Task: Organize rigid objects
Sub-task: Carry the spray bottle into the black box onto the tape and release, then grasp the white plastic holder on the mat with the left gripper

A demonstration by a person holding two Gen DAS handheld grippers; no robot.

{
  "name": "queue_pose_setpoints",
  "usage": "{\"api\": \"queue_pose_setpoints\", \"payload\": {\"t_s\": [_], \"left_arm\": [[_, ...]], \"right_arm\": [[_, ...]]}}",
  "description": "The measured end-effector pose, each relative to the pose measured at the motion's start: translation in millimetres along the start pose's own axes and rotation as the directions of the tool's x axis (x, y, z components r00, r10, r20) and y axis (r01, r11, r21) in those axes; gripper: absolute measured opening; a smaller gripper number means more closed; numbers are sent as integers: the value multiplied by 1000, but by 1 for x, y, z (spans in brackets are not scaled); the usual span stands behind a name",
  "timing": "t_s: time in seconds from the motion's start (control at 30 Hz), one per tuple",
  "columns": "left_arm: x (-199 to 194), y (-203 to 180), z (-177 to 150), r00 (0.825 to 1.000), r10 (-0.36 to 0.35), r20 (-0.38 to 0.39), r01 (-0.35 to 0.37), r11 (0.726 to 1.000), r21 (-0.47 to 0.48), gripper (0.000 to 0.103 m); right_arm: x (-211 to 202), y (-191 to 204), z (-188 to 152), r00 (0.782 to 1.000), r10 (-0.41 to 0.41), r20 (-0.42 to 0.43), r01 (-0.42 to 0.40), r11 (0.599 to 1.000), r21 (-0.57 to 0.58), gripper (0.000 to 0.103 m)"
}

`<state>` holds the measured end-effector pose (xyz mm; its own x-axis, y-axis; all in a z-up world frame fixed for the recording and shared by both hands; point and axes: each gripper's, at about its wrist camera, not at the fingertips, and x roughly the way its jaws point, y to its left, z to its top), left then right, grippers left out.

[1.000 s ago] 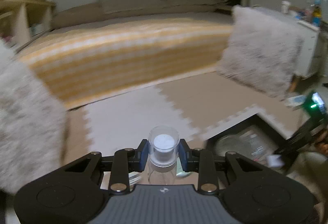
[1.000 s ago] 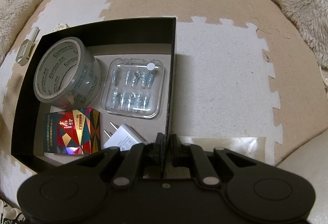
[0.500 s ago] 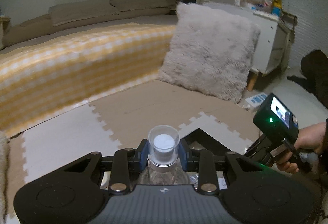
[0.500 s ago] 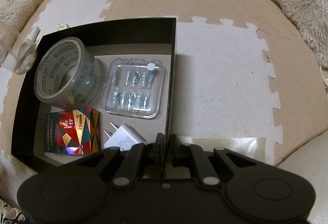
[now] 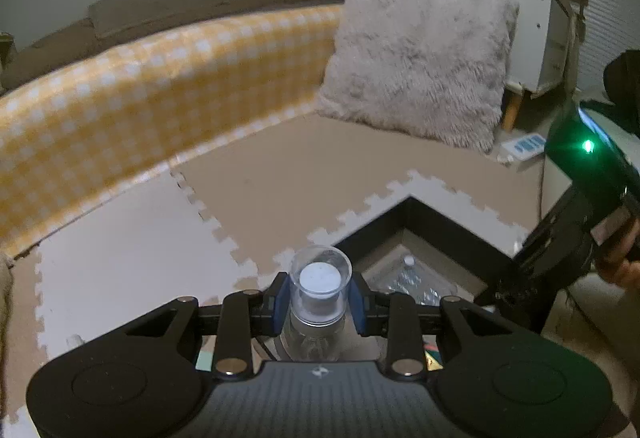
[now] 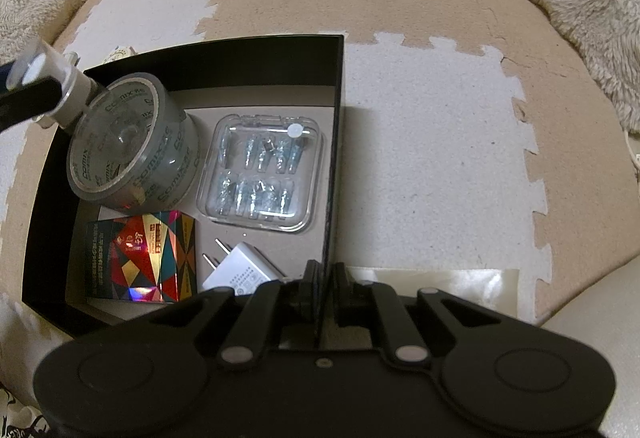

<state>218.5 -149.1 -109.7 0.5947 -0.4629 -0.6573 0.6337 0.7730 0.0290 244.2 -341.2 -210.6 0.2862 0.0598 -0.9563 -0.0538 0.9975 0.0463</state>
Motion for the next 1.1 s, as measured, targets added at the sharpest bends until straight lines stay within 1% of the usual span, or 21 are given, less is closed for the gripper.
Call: {"api": "queue_pose_setpoints", "payload": {"t_s": [0.1,0.13,0.17,0.23,0.3,0.37,0.5,0.57,0.63,0.73,0.87,1.0,1.1], "left_arm": [[2,2,-4,999,-19,-28,19,1000,-24,34],[2,3,-4,999,-21,-29,20,999,-34,37],[1,4,-4,999,-21,-32,19,999,-45,44],[-1,6,-4,999,-24,-31,22,998,-59,50],[-4,7,-3,999,-33,-32,30,997,-70,54],[-6,8,-1,999,-38,-36,35,996,-78,61],[-10,6,1,998,-52,-45,48,995,-87,70],[-13,6,2,997,-60,-42,56,994,-93,81],[-17,4,4,997,-64,-34,61,994,-89,89],[-22,1,7,997,-70,-25,67,994,-89,92],[-29,-3,11,998,-55,-14,54,995,-80,99],[-41,-3,19,999,-53,1,53,994,-94,103],[-51,-3,26,999,-48,16,50,993,-104,103]], "right_arm": [[0,0,0,1000,0,0,0,1000,0,8],[0,0,0,1000,-1,0,1,1000,-1,8],[0,0,0,1000,-1,0,1,1000,-1,8],[0,0,0,1000,0,0,0,1000,0,8],[0,0,0,1000,0,0,0,1000,-1,8],[0,0,0,1000,0,0,0,1000,-1,8],[0,0,0,1000,0,0,0,1000,-1,8],[0,0,0,1000,0,0,0,1000,-1,8],[0,0,0,1000,0,0,0,1000,-1,8],[0,0,0,1000,-1,0,1,1000,-1,8],[0,0,0,1000,0,0,0,1000,-1,8],[0,0,0,1000,1,0,-1,1000,0,8],[0,0,0,1000,0,0,0,1000,-1,8]]}}
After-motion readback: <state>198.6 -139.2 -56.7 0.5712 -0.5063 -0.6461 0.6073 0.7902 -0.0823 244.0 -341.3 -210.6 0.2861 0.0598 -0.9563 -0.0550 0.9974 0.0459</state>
